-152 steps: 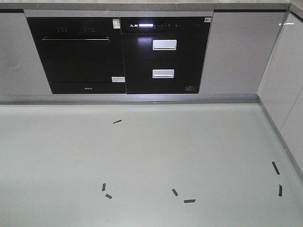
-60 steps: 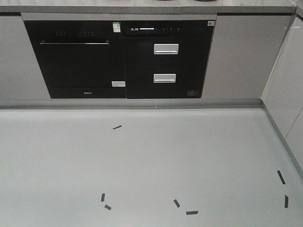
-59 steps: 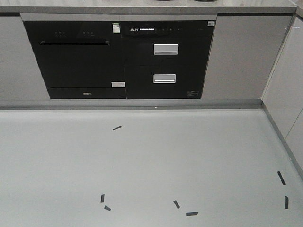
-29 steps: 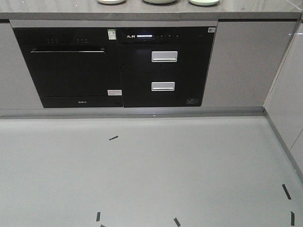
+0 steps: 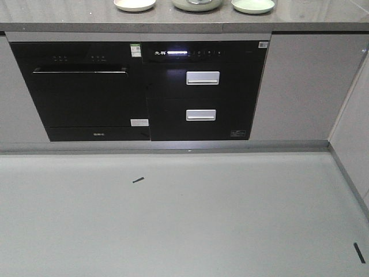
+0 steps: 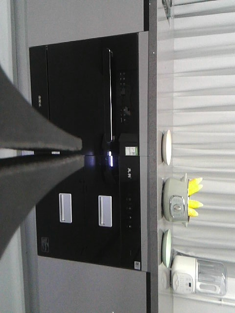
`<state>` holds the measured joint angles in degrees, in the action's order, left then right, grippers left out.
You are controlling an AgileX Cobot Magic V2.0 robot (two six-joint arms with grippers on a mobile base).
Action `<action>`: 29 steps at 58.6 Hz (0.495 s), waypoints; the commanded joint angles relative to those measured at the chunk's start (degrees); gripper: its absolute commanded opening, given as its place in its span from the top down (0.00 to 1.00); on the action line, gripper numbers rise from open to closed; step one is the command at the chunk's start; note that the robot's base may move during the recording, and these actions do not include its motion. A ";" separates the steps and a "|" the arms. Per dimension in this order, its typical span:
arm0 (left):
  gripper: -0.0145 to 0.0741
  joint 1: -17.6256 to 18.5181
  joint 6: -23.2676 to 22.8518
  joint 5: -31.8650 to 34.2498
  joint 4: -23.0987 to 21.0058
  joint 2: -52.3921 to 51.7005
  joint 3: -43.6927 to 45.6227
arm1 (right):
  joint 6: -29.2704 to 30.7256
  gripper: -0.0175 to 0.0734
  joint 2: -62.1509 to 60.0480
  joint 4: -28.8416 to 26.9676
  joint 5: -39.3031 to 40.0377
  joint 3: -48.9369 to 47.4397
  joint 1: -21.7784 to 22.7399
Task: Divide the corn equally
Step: 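Drive the base toward the counter with the pot and plates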
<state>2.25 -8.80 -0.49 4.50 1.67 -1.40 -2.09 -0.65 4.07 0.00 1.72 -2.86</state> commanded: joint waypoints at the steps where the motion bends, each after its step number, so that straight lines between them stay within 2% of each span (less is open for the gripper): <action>1: 0.84 -0.15 -0.26 4.02 -0.02 0.84 1.28 | 0.51 0.81 -0.32 0.55 4.75 0.92 0.29; 29: 0.84 -0.15 -0.26 4.02 -0.02 0.84 1.28 | 0.51 0.81 -0.32 0.55 4.75 0.92 0.29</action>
<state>2.25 -8.80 -0.49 4.50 1.67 -1.40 -2.09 -0.65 4.07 0.00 1.72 -2.86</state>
